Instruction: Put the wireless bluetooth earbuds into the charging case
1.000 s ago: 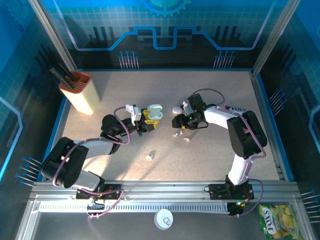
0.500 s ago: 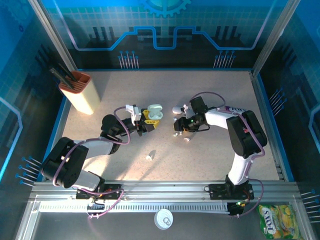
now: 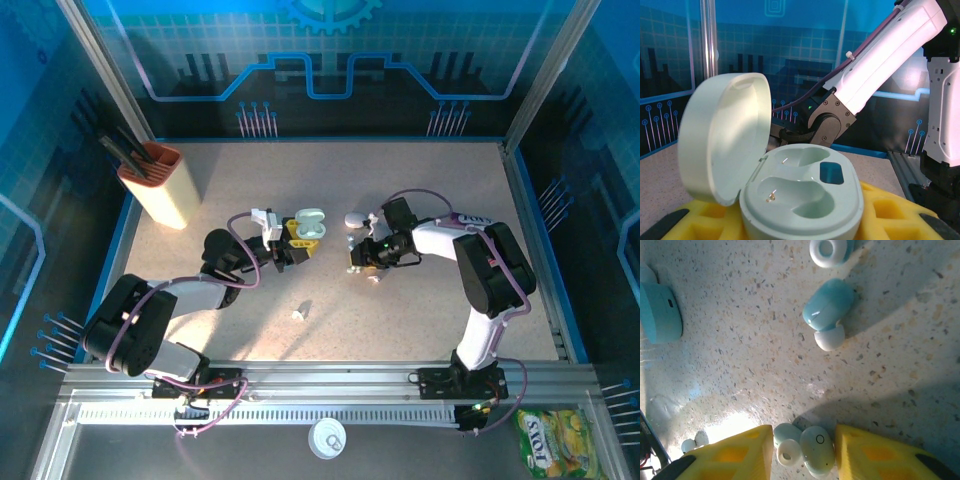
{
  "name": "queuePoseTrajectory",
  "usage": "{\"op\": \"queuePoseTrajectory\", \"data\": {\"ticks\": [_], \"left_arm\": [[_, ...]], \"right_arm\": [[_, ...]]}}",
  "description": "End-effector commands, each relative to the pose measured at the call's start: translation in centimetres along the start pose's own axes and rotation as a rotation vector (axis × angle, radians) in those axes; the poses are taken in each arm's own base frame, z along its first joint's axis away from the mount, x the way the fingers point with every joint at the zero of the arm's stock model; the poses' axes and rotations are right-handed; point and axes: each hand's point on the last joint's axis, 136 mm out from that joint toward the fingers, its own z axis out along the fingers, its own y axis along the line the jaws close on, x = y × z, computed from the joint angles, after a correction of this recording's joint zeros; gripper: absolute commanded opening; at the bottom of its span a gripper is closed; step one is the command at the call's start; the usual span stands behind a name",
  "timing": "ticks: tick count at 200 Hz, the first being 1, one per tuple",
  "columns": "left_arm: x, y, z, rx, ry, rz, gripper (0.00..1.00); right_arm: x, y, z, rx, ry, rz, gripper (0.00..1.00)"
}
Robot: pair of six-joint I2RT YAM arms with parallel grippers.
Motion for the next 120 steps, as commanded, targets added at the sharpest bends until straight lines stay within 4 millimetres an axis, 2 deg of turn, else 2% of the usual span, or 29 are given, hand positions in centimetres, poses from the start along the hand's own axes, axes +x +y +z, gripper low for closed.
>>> {"op": "queuePoseTrajectory", "data": {"ticks": [1,44,89,102,105,120], "left_arm": [[-0.5,-0.2,-0.2,0.010,-0.017,0.020,0.37],[-0.5,-0.2,-0.2,0.011,-0.018,0.017,0.37],[-0.3,0.0,-0.1,0.013,-0.011,0.009,0.37],[-0.3,0.0,0.0,0.017,-0.012,0.008,0.37],[-0.3,0.0,0.0,0.016,-0.013,0.007,0.37],[-0.3,0.1,0.0,0.016,-0.012,0.006,0.37]], "right_arm": [[0.9,-0.4,0.1,-0.005,0.021,0.035,0.36],[0.9,-1.2,-0.2,0.010,0.001,0.076,0.34],[1.2,-1.1,-0.7,-0.004,-0.017,0.086,0.33],[0.6,-0.8,-1.0,-0.020,-0.039,0.086,0.35],[1.4,-1.2,-0.8,-0.017,-0.026,0.098,0.36],[1.4,-1.2,-1.0,-0.034,-0.039,0.109,0.36]]}}
